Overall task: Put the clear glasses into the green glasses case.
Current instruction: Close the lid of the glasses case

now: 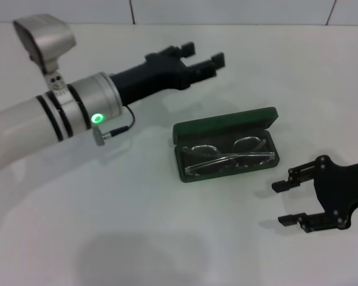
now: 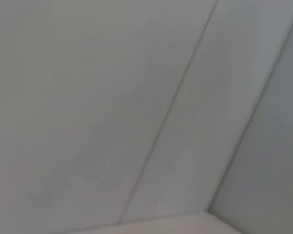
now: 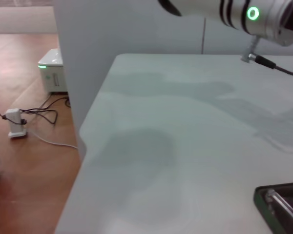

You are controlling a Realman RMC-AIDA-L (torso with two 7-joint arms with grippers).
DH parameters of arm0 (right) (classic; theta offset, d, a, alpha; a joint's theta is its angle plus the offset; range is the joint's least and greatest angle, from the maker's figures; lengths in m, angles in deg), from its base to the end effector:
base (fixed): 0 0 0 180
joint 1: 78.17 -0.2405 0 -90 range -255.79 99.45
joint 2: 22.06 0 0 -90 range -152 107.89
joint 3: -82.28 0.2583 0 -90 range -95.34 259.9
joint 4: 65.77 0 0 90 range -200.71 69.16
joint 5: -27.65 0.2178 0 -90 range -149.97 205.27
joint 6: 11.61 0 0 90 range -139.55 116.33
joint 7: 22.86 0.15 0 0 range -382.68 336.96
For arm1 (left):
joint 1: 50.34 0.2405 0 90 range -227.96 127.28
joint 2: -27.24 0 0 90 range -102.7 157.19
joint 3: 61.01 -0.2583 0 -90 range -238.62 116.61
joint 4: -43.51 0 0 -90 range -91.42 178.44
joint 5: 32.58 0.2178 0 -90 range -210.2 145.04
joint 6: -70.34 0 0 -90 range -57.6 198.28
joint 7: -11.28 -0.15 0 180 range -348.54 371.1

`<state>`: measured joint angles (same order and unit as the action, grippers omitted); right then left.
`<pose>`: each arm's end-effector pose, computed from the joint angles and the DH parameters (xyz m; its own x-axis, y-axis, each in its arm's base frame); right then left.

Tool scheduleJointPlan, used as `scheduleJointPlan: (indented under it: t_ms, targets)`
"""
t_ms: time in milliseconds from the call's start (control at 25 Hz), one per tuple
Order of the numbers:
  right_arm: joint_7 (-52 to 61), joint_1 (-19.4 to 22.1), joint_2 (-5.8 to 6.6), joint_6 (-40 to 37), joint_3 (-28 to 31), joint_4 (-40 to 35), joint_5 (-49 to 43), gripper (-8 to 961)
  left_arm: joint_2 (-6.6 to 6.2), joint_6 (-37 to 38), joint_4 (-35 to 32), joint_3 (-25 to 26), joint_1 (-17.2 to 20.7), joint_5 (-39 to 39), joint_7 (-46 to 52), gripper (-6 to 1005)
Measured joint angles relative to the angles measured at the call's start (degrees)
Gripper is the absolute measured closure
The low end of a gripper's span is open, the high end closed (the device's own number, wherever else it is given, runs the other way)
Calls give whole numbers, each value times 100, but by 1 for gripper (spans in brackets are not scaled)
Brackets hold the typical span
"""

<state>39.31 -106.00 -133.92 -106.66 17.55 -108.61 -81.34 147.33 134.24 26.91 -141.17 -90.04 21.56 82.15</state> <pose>0.2629 0.3128 -0.0014 0.9641 0.0751 -0.2547 0.0688 -0.9971 -0.0338 -0.1963 0.3879 -0.0839 0.5475 0.3841 0.7434 0.6473 -0.7575 -0.0853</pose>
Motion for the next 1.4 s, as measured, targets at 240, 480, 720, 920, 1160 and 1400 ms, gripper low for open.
scheduleJointPlan:
  t_ms: [240, 480, 720, 920, 1160, 1400]
  targets:
    - [-156, -32, -19, -66, -24, -15, -267, 377, 59, -388, -4, -613, -269, -76, 476, 112]
    - [-271, -90, -82, -94, -60, -18, -400, 377, 68, -1402, -14, -1854, -480, -1084, 518, 112]
    - [-263, -99, -107, -128, -62, -11, -489, 377, 68, -2073, -179, -2399, -412, -1392, 542, 112]
    - [-225, -107, -126, -129, -37, -19, -527, 377, 67, -2140, -233, -2632, -379, -1395, 558, 112]
    - [-202, -127, -125, -123, -15, -27, -536, 377, 68, -2134, -268, -2858, -289, -1401, 554, 112]
    - [-189, -168, -121, -88, -13, -33, -536, 377, 67, -2128, -466, -3165, 10, -1380, 368, 112]
